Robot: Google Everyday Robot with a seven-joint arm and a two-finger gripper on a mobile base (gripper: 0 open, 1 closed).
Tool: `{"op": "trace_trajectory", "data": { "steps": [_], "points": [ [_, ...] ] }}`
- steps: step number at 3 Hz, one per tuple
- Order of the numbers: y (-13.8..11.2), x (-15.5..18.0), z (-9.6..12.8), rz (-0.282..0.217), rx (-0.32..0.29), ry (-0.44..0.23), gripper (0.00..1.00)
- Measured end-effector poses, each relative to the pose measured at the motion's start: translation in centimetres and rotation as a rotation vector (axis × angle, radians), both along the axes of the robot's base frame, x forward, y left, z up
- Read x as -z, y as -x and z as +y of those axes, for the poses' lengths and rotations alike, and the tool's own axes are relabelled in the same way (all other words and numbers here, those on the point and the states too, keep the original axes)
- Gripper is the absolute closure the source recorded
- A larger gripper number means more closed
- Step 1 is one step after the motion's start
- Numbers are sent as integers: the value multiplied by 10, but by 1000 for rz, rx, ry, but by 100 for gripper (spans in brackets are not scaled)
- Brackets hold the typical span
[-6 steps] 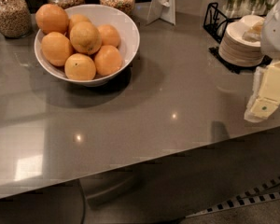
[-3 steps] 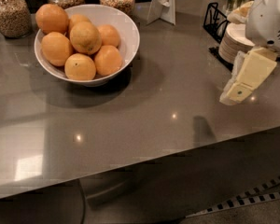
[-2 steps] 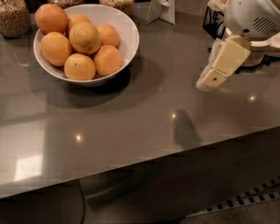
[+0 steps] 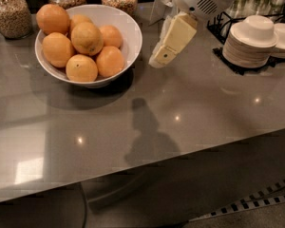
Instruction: Pick orange from white bowl
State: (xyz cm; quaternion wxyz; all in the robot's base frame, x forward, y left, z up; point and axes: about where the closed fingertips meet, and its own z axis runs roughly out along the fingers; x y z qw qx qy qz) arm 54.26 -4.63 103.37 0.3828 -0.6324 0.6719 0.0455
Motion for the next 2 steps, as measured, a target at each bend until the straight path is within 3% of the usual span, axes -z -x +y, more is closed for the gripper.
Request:
{"op": "trace_trajectory", "data": {
  "steps": [2],
  "points": [
    [-6,0,6,-23,-17,-14,0]
  ]
}}
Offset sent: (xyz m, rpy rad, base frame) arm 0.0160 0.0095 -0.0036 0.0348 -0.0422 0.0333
